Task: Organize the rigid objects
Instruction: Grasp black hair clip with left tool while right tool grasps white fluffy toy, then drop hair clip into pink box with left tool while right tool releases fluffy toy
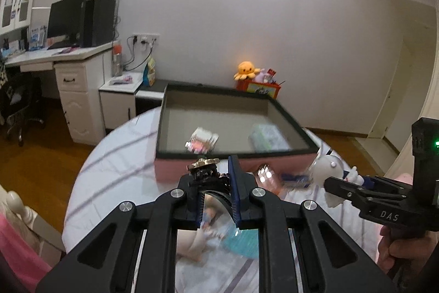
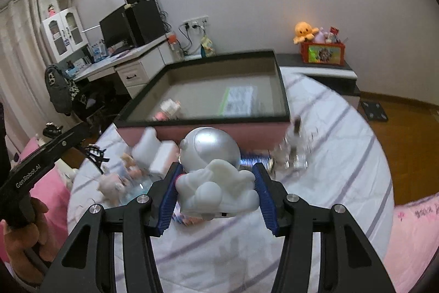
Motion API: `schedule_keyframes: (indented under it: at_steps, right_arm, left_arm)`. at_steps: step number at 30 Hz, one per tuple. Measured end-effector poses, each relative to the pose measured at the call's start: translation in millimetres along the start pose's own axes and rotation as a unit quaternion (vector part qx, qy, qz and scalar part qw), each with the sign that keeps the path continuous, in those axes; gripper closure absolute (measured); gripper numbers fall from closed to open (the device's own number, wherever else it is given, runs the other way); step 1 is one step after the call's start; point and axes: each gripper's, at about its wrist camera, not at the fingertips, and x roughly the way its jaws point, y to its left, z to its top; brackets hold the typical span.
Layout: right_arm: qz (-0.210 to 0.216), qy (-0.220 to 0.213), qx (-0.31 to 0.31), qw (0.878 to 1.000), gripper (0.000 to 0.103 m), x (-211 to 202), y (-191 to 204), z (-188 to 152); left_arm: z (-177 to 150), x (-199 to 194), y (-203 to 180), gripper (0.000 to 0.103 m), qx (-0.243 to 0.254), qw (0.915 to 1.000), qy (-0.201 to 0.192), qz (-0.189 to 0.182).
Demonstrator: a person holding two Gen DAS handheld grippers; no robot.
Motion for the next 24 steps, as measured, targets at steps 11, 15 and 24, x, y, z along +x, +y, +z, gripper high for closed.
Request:
schedule_keyframes:
  at_steps: [11, 15, 24]
  right_arm:
    - [0.006, -0.015, -0.024, 1.0, 0.05, 39.7, 5.3, 111.0]
    - [-0.003, 0.003, -0.02, 1.0, 0.049, 72.3, -1.5, 137.7]
    - [-0.01, 0.082, 0.005, 0.997, 0.049, 156.9, -22.8, 160.8]
  left_arm:
    - [101.9, 70.6, -1.7, 0.088, 0.02, 0.9998, -0.003, -0.006]
    - [128.2, 102.2, -2.1, 0.087, 0.021, 0.9998, 0.006, 0.002]
    - [139.1, 191.5, 1.7, 0.087, 0.008, 0.9968, 0.076, 0.021]
